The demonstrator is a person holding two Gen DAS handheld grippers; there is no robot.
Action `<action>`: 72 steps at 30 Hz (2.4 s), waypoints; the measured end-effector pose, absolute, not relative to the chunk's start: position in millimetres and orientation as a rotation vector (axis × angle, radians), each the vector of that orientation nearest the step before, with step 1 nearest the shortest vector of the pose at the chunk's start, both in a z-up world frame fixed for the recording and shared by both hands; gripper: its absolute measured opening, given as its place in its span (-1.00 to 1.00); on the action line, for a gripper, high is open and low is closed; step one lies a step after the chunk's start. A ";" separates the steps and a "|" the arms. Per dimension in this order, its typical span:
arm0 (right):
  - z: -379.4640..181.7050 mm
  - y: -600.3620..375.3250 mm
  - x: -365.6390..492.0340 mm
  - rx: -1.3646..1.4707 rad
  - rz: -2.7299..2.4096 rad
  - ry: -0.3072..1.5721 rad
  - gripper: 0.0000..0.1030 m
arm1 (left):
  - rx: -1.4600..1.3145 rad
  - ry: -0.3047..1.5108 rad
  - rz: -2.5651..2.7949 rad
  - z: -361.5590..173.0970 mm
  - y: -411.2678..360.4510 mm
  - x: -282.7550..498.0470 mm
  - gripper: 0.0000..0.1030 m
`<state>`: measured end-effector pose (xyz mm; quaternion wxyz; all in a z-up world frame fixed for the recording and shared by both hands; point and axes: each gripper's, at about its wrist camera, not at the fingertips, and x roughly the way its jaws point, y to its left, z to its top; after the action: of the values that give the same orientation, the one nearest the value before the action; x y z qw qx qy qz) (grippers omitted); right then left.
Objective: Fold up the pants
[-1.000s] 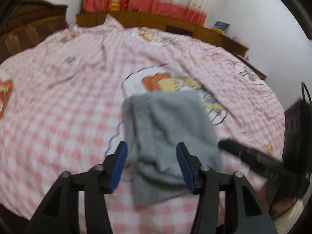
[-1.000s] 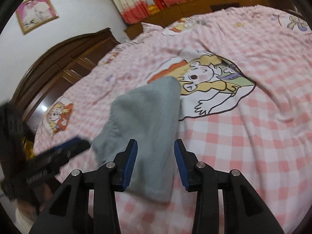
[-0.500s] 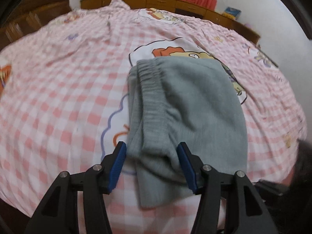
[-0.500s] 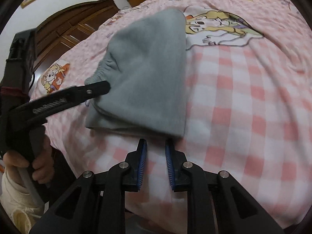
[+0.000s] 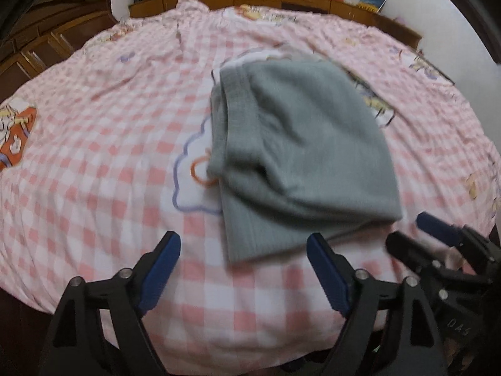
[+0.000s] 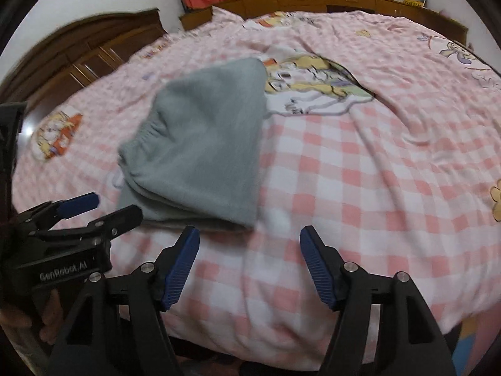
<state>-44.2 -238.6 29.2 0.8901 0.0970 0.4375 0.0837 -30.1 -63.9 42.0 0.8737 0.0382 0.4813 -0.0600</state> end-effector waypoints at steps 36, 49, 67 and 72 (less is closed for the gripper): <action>2.9 -235.6 -37.9 0.190 0.135 0.932 0.54 | 0.012 1.109 -0.085 8.1 -58.3 -16.8 0.99; 2.6 -234.3 -38.5 0.193 0.138 0.927 0.57 | 0.007 1.113 -0.085 6.4 -59.2 -15.1 0.99; 2.3 -233.1 -39.5 0.193 0.136 0.926 0.58 | 0.008 1.113 -0.085 5.9 -59.3 -15.0 0.99; 2.2 -232.9 -39.7 0.193 0.136 0.925 0.58 | 0.008 1.113 -0.085 5.9 -59.3 -14.9 0.99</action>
<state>-39.7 -232.9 2.2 0.8882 0.0928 0.4452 0.0656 -14.9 -59.3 5.9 0.8482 0.0038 0.5282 -0.0402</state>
